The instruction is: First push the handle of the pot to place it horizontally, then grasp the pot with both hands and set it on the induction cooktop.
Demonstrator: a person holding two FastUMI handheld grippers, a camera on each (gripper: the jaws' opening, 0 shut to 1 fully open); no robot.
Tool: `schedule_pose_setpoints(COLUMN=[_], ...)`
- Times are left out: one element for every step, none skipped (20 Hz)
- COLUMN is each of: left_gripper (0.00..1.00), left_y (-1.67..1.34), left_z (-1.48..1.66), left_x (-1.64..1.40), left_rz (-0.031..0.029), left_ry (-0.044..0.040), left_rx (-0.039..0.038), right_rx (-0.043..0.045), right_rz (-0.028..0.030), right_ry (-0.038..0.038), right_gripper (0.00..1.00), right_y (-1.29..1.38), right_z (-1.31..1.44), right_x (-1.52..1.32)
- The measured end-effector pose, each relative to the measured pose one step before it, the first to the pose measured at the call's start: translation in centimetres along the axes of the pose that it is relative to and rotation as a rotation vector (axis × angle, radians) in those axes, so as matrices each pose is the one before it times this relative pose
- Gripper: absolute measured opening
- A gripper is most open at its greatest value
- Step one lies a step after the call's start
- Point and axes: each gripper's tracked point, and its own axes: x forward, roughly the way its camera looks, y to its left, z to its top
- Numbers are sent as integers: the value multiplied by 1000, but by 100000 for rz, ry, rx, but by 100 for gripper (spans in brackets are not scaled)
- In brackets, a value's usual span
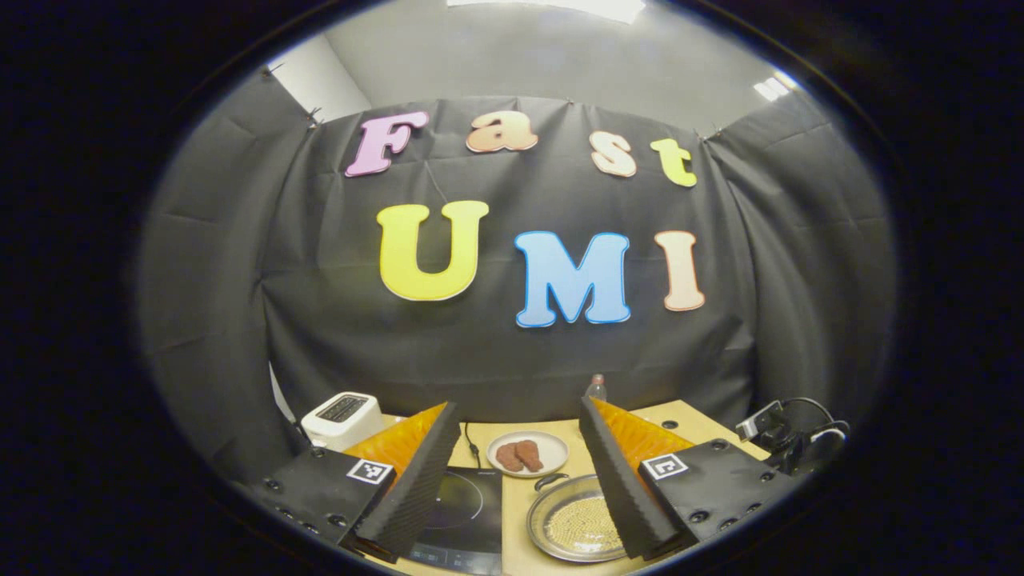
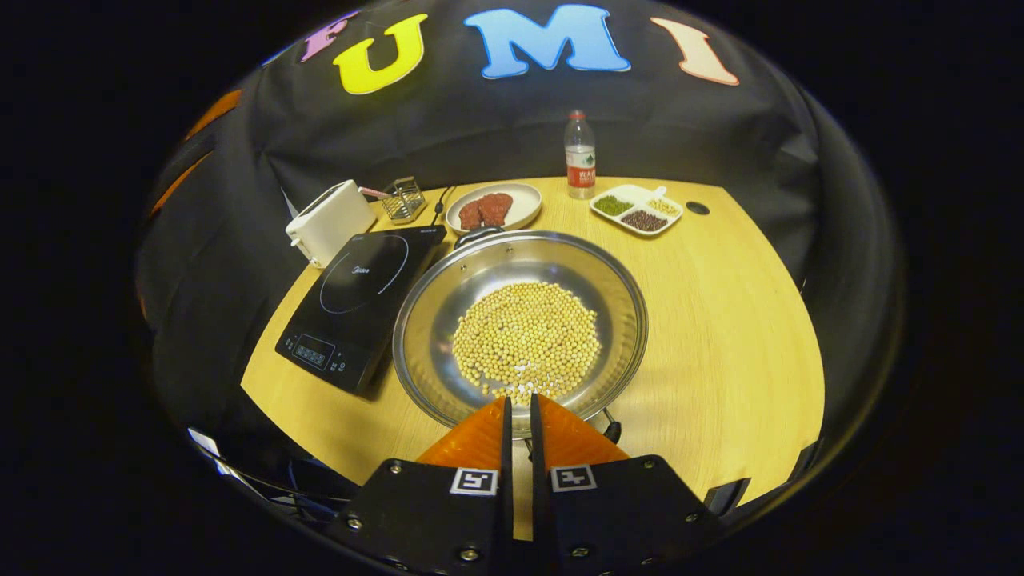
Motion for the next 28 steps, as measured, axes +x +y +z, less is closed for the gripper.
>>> schedule_pose_setpoints(left_gripper=[100, 100, 100, 100, 98, 98, 98, 100, 100, 100, 100, 100, 100, 98, 100, 100, 100, 100, 100, 100, 100, 100, 100, 100, 100, 100, 100, 100], left_y=[374, 473, 205, 229, 198, 262, 109, 20, 9, 65, -56, -42, -40, -162, -109, -214, -224, -186, -178, -210, -82, -76, -114, -43, -55, -58, -85, -110], left_z=[-263, -284, -142, -40, 127, -201, 56, -35, 97, 97, 63, -65, 36, -71, -59, -183, -62, -52, 136, -25, 179, -41, 124, -264, 23, 22, 152, -45], left_x=[167, 118, 79, 244, 150, 21, 24, -130, 47, 161, 0, -151, 28, 36, 7, -43, 5, 34, 69, 7, 57, -23, 91, 89, 14, 118, 95, 120], left_rz=[989, 1316, 644, 638, 637, 563, 529, 459, 340, 238, 235, 182, 328, 120, 97, 87, -22, -172, -141, -33, 82, 170, -39, 78, 220, 204, 130, 32], left_ry=[483, 684, 461, 275, 181, -86, -123, -151, -70, -55, 7, 71, 74, 128, 326, 291, 197, 44, -58, -171, -161, -154, -40, 166, 194, 12, -40, -37], left_rx=[-228, -206, -325, -397, -368, -328, -171, -42, 25, 4, 64, 61, 136, -43, -153, -129, -30, 35, 227, 478, 509, 281, -4, -98, -88, -184, -149, -85], right_rx=[-508, -578, 98, 461, 191, 45, -29, 133, 542, 719, 303, -145, 90, -830, -956, -664, -381, -201, 216, 234, 1071, 1767, 1124, -18, -462, -254, -7, 148], right_rz=[519, 329, 1049, 1127, 750, 754, 755, 727, 946, 978, 550, 264, 1149, 174, 295, 506, 276, 146, 646, -473, 913, 330, -88, -663, -1033, -1263, -1033, -903], right_ry=[1843, 2131, 2239, 2063, 1994, 1805, 1641, 1796, 1554, 1242, 1160, 1364, -932, 917, 91, 407, 1054, 1562, 1524, 92, -630, -377, -269, -71, -87, -312, -499, -307], right_gripper=[10, 10, 10, 10, 10, 10, 10, 10, 10, 10, 10, 10, 10, 10, 10, 10, 10, 10, 10, 10, 10, 10, 9, 9, 10, 9, 9, 9], right_y=[10, 1, 74, 160, 17, 74, 118, 116, 164, 120, 2, -22, 187, -18, 17, 105, 82, -50, 59, -212, -116, -31, -240, -301, -473, -475, -579, -570], right_z=[-309, -634, -570, -510, -436, -533, -295, -388, -226, -304, -130, -305, 164, -125, 117, -137, -203, -463, -337, -44, 251, 5, 165, -40, 72, 54, 237, 209], right_x=[300, 273, 212, 62, 66, 217, 110, 288, 226, 171, 230, 148, -101, 70, -38, -83, 165, 116, 128, 263, 320, 38, -4, 84, -13, 11, -83, 116])
